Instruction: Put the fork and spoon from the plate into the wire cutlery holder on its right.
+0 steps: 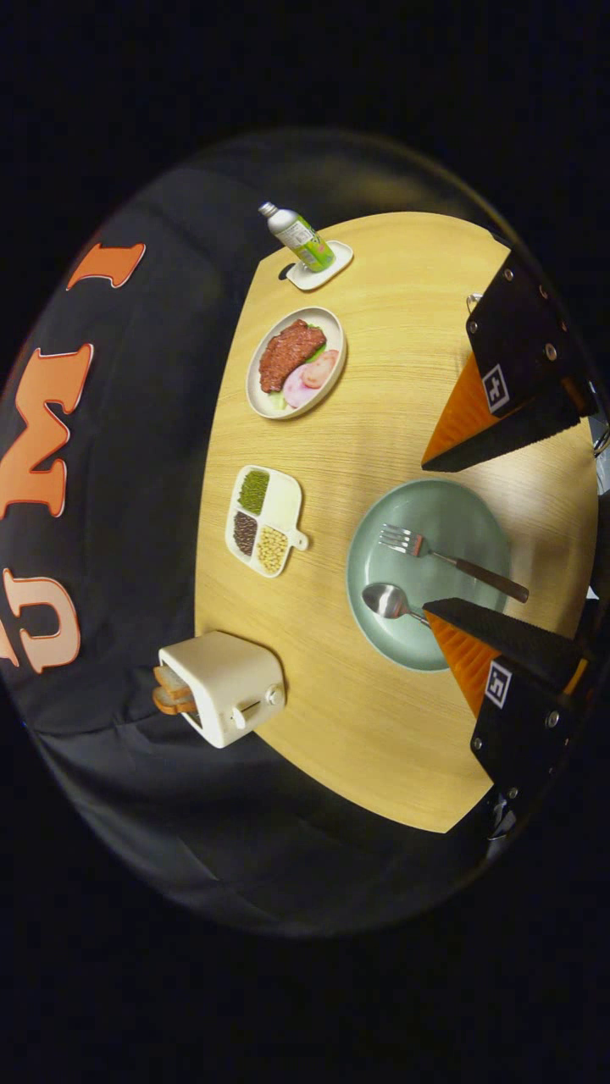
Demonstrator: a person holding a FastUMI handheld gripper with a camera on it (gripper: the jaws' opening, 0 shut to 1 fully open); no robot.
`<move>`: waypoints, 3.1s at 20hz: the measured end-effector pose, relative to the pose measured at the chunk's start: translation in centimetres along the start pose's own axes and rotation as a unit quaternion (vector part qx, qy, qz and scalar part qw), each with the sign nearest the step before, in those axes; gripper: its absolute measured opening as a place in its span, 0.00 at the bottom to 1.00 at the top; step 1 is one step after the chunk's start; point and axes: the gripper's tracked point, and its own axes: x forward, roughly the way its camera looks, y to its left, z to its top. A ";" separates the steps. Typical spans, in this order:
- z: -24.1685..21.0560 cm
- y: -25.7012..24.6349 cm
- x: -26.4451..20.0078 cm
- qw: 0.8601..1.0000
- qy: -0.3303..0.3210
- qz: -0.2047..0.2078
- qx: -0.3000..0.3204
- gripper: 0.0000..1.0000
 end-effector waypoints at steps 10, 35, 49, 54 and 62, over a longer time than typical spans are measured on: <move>-6.3 2.2 7.3 0.990 0.143 0.007 0.014 0.70; -4.9 -3.9 -0.6 0.987 0.122 -0.004 0.101 0.05; -11.7 -14.8 -10.5 0.978 0.150 -0.053 0.134 0.05; -14.8 -17.5 -10.8 0.972 0.206 -0.056 0.097 0.05; -17.6 -19.2 -9.7 0.956 0.289 -0.036 0.042 0.05</move>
